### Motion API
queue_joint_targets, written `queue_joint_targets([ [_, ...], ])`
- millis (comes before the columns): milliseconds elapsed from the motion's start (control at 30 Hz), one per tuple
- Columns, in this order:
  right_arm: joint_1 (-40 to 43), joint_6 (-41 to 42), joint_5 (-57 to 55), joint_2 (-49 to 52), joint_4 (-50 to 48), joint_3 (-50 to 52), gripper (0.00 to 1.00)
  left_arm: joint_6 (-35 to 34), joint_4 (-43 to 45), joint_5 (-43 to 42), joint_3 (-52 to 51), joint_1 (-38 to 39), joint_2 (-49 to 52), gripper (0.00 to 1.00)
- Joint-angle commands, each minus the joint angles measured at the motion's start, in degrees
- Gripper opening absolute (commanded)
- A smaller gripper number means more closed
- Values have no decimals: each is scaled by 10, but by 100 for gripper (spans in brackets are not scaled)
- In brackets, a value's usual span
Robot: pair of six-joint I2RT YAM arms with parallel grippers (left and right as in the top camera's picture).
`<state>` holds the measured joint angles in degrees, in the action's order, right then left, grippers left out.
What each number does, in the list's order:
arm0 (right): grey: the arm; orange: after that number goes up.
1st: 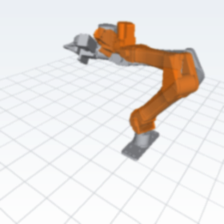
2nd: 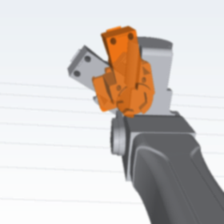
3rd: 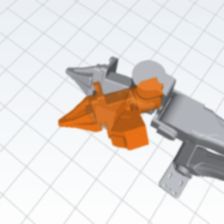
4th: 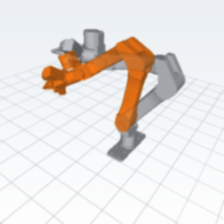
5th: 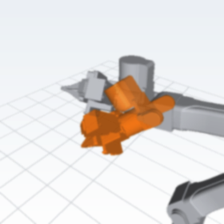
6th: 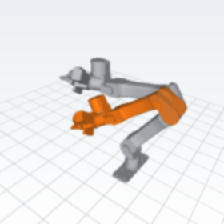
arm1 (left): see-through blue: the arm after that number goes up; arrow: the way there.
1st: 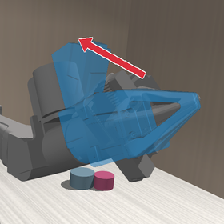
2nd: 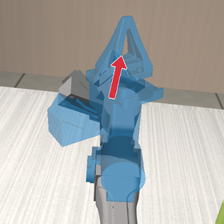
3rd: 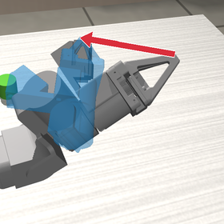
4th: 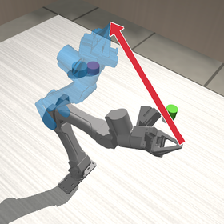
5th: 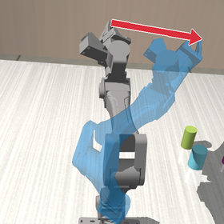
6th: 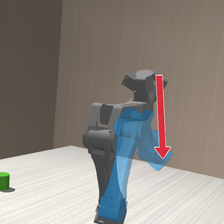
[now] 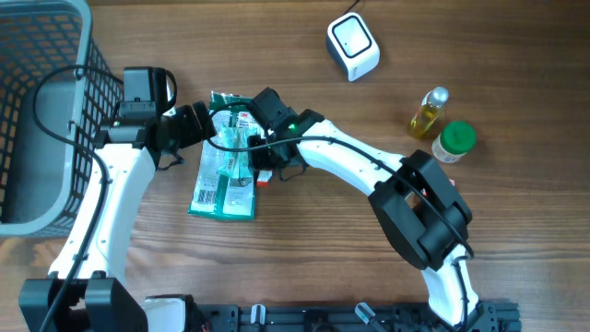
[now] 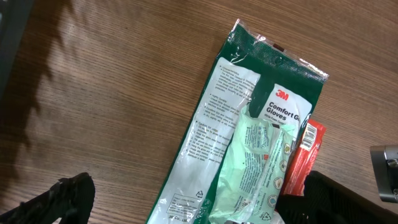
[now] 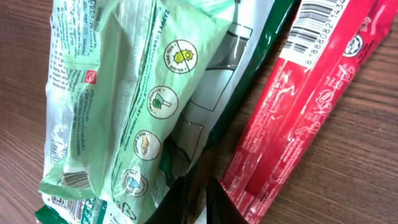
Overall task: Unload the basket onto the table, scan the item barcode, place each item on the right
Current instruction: 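Lower the right gripper and pinch the red snack stick end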
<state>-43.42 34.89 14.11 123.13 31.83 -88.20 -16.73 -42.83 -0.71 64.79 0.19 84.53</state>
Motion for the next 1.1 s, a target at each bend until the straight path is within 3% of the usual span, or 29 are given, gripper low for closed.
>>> queue_joint_targets([
  [0, -7, 14, -1, 13, -9, 6, 11, -7, 2, 3, 6, -2, -1, 100],
  [267, -29, 13, -49, 13, -9, 6, 4, -7, 2, 3, 6, -2, -1, 100],
  [800, -30, 32, -74, 13, -35, 52, 4, -6, 2, 3, 6, -2, -1, 100],
  [1067, -25, 26, -99, 13, 19, 52, 4, -7, 2, 3, 6, -2, -1, 100],
])
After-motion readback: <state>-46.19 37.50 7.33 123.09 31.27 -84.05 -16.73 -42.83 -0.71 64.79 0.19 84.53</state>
